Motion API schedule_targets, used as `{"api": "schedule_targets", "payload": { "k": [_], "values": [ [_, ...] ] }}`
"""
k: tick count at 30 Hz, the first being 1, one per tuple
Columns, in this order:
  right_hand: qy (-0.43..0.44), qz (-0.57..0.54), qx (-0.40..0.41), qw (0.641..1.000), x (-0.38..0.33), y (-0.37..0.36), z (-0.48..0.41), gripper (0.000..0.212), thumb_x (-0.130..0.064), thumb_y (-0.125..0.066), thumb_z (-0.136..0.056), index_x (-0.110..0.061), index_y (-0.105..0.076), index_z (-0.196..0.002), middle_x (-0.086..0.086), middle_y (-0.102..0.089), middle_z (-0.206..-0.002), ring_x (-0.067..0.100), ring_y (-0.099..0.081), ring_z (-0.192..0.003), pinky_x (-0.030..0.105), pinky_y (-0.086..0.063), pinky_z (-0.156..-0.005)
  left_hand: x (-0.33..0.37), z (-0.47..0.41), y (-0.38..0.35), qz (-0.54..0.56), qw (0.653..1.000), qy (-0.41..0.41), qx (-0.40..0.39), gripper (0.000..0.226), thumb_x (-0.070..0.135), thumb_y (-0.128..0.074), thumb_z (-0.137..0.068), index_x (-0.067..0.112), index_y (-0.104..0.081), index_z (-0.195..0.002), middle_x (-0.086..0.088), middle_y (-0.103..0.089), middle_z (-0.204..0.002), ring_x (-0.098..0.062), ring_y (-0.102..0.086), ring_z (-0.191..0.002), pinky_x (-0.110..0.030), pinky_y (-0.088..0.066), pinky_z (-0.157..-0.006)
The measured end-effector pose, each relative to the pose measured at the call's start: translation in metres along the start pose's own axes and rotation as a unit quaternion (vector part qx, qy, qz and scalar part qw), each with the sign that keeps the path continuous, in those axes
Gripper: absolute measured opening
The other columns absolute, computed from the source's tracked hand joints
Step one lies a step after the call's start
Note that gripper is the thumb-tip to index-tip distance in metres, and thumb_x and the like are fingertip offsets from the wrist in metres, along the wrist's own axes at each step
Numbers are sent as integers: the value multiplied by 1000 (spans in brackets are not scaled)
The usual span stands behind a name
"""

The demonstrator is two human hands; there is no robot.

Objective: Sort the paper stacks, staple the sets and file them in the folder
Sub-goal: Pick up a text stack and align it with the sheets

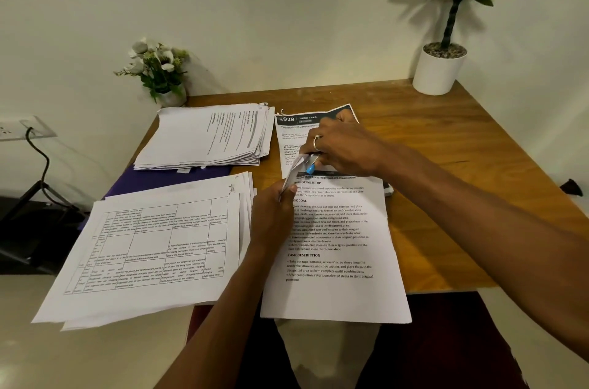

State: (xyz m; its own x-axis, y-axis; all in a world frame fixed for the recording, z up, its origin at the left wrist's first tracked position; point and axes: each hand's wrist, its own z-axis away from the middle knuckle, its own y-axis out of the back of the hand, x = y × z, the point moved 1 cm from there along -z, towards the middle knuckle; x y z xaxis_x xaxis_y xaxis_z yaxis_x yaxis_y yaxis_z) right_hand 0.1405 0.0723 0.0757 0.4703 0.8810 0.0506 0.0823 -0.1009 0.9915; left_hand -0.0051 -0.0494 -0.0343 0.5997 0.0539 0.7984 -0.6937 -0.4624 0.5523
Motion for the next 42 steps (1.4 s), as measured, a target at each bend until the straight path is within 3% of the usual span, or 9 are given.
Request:
{"api": "schedule_targets", "payload": {
  "k": [5, 10, 15, 18, 21, 25, 34, 39, 42],
  "values": [
    [-1, 14, 44, 999, -2, -7, 1, 37, -29, -64, -98, -25, -65, -135, -6, -66, -123, 15, -45, -108, 36, -17, -89, 0, 0, 0, 5, 1000, -2, -1, 28, 31, -52, -105, 19, -56, -80, 18, -54, -70, -7, -57, -60, -5, -42, -51],
    [-25, 20, 13, 999, 0, -6, 3, 49, -35, -61, -99, -32, -51, -147, -5, -59, -137, 17, -45, -117, 42, -26, -98, -1, 0, -1, 8, 1000, 10, 0, 29, 32, -52, -105, 21, -56, -79, 13, -57, -69, -9, -59, -60, -6, -43, -53],
    [-117, -48, 78, 989, 17, -19, 35, 45, -34, -67, -96, -23, -61, -139, 0, -61, -134, 22, -51, -121, 39, -26, -100, -6, -2, -3, 11, 999, 48, 7, 27, 41, -56, -102, 15, -61, -98, 3, -69, -96, -13, -68, -73, -14, -51, -56],
    [-268, -132, 121, 947, 26, -36, 64, 41, -34, -66, -97, -17, -62, -134, 4, -62, -131, 24, -54, -119, 41, -31, -104, -8, -3, -4, 13, 998, 67, 13, 32, 45, -58, -100, 14, -60, -109, 1, -69, -108, -20, -70, -84, -29, -59, -69],
    [-408, -149, 168, 885, 34, -56, 92, 43, -33, -65, -99, -15, -60, -137, 6, -64, -129, 25, -60, -117, 47, -49, -101, -2, -4, -2, 37, 995, 88, -4, 29, 40, -59, -100, 17, -57, -117, 4, -66, -113, -15, -67, -84, -18, -52, -63],
    [-502, -146, 189, 831, 47, -79, 121, 45, -32, -62, -100, -12, -57, -139, 12, -63, -129, 29, -62, -114, 45, -56, -92, 9, -17, 4, 79, 990, 113, -39, 34, 36, -58, -102, 20, -56, -133, 6, -64, -119, -15, -66, -91, -16, -50, -58],
    [-503, -58, 187, 842, 54, -100, 126, 34, -38, -52, -103, -15, -66, -123, 12, -59, -127, 31, -50, -119, 50, -36, -101, 34, -72, 0, 136, 976, 164, -35, 23, 32, -59, -102, 26, -60, -124, 7, -71, -110, -16, -74, -90, -37, -64, -74],
    [-344, -76, 264, 898, 46, -100, 124, 43, -41, -35, -104, -19, -73, -108, 4, -69, -111, 21, -51, -108, 42, -30, -93, 38, -109, -13, 131, 970, 204, -28, 25, 30, -60, -102, 20, -59, -125, 2, -68, -108, -16, -70, -85, -29, -57, -63],
    [-257, -107, 281, 918, 45, -100, 129, 45, -51, -44, -100, -21, -77, -107, -4, -74, -105, 14, -54, -107, 32, -24, -89, 40, -133, -18, 117, 971, 208, -13, 35, 34, -61, -100, 17, -59, -131, -3, -70, -118, -22, -70, -93, -41, -60, -80]
  ]
}}
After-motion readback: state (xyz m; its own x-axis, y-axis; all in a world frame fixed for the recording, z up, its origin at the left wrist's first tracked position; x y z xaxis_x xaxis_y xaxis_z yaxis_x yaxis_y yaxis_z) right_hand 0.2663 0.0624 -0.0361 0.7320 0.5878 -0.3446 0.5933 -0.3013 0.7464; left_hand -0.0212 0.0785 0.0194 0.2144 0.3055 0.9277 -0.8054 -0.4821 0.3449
